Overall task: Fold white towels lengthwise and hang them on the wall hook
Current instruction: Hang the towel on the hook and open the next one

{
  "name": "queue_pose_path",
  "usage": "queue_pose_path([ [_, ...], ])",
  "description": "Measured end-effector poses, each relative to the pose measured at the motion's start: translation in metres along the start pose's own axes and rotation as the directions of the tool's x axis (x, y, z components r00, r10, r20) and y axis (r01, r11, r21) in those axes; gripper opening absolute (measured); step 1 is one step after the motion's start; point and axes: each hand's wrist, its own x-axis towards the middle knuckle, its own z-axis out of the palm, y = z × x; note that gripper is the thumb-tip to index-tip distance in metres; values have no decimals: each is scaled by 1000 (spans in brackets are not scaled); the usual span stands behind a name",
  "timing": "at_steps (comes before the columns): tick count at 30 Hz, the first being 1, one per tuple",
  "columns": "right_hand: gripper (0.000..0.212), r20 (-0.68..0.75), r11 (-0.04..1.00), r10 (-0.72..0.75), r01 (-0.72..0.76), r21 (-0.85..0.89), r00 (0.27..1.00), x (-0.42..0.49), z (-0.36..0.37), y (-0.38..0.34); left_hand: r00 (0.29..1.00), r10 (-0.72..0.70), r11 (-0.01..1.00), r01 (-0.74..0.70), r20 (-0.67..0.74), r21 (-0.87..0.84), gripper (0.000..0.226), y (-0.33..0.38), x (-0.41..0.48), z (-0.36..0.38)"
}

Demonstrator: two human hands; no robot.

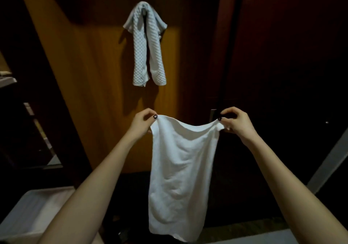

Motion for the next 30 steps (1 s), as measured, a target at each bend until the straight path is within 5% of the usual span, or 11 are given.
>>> queue_pose_path([
  [5,7,307,979,-84,22,202,948,-1,42,-43,990,1,986,-25,-144,-163,15,24,5,0],
  [11,22,450,976,-212,169,135,868,-1,72,-75,998,-62,931,59,3,-361,23,42,9,-3],
  [15,28,549,969,-238,238,73,801,-3,86,-89,999,-17,948,26,31,-318,19,48,8,-8],
  [20,4,466,953,-301,271,132,832,-5,98,-100,1000,-12,909,10,-3,-416,15,54,2,-14],
  [24,12,387,921,-369,389,29,845,-5,100,-103,1000,9,901,-13,-10,-434,15,57,-2,-18],
  [30,11,458,896,-394,444,-1,797,-10,102,-107,1000,16,870,-7,13,-492,12,65,-9,-20],
])
